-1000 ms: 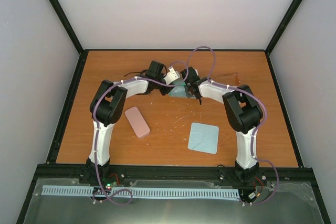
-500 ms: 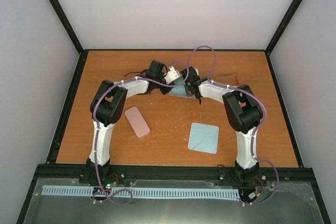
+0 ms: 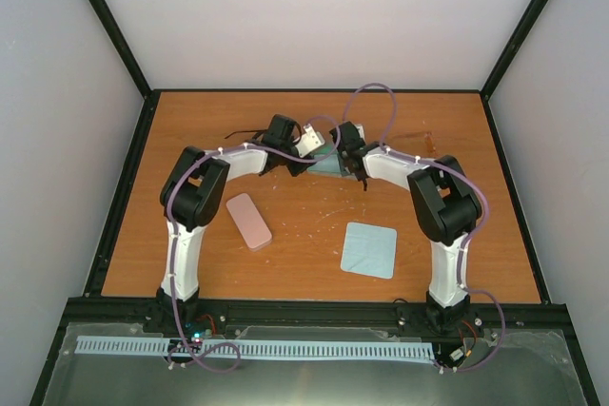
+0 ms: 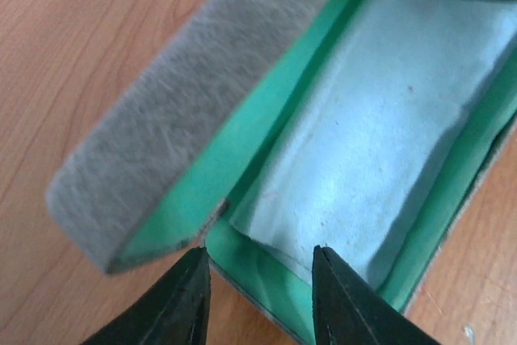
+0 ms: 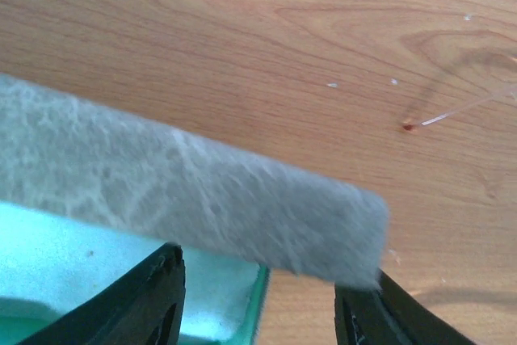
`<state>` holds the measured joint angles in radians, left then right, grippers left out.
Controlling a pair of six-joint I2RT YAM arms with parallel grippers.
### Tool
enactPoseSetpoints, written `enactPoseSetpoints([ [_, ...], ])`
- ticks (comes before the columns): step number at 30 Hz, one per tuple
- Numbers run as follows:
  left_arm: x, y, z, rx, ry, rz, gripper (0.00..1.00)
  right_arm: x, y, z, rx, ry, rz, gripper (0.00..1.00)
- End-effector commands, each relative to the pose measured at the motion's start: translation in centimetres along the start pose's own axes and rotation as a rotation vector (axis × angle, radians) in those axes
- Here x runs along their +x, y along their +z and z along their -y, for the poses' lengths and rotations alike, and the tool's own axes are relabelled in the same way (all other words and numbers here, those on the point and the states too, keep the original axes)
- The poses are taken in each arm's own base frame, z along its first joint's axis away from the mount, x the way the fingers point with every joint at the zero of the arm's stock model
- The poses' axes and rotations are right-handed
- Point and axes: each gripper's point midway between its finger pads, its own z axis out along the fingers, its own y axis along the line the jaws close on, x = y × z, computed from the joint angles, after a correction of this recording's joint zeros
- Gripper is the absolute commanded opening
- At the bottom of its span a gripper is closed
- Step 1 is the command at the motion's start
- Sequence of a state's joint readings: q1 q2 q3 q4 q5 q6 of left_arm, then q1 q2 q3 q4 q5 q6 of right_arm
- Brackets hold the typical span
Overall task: Organize the sunglasses
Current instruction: Place the glasses cleaning cloth in the sunglasses case, then pick up the sunglasses from the center of the board.
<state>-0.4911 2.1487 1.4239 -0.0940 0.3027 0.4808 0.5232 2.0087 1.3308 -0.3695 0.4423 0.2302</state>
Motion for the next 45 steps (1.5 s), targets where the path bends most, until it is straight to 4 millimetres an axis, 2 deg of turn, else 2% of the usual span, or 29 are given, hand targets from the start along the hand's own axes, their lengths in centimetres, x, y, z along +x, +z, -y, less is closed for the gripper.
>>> enactPoseSetpoints([
  [1, -2.4, -2.0, -0.3, -0.039, 0.009, 0.063, 0.4, -1.5, -2.5, 1.8, 0.029, 0.064, 0.064, 0.52],
  [9, -2.2, -3.1, 0.5, -0.046, -0.014, 0.071, 0.58, -1.4, -5.5, 3.6, 0.045, 0.121, 0.086, 0.59],
  [14, -2.2, -4.1, 0.6, -0.063, -0.045, 0.075, 0.7, -0.1, -8.1, 6.8, 0.111, 0.168, 0.091, 0.65],
  [17, -2.3, -5.2, 1.1, -0.06, -0.053, 0.085, 0.71, 0.5, -8.9, 11.1, 0.185, 0.222, 0.062, 0.7],
  [19, -2.5, -6.5, 1.5, -0.059, -0.063, 0.096, 0.72, 1.0, -8.7, 14.9, 0.229, 0.273, 0.019, 0.67],
  [20, -2.3, -7.0, 1.8, -0.055, -0.07, 0.097, 0.72, 0.9, -8.6, 16.6, 0.242, 0.288, 0.002, 0.61],
  [22, -2.2, -8.0, 2.3, -0.049, -0.083, 0.104, 0.73, 1.4, -7.6, 20.6, 0.268, 0.323, -0.047, 0.51],
  [23, -2.0, -8.5, 2.6, -0.042, -0.087, 0.105, 0.73, 1.6, -7.1, 22.2, 0.273, 0.337, -0.077, 0.5],
  [25, -1.8, -9.2, 3.1, -0.022, -0.098, 0.106, 0.74, 2.1, -5.6, 25.2, 0.259, 0.362, -0.142, 0.52],
  [27, -1.5, -9.7, 3.0, -0.023, -0.112, 0.099, 0.74, 2.0, -4.2, 26.4, 0.225, 0.346, -0.192, 0.57],
  [29, -1.2, -10.1, 2.6, -0.028, -0.133, 0.092, 0.74, 1.3, -3.0, 26.9, 0.202, 0.315, -0.213, 0.59],
  [34, -0.5, -10.2, 1.2, -0.055, -0.154, 0.075, 0.74, -0.2, -0.2, 25.7, 0.109, 0.232, -0.237, 0.6],
  [40, -0.6, -10.0, 0.2, -0.064, -0.156, 0.069, 0.74, 0.7, 2.1, 23.8, 0.003, 0.206, -0.305, 0.6],
  [45, -0.4, -9.5, -0.2, -0.06, -0.152, 0.062, 0.74, 1.9, 3.7, 23.0, -0.022, 0.201, -0.35, 0.52],
])
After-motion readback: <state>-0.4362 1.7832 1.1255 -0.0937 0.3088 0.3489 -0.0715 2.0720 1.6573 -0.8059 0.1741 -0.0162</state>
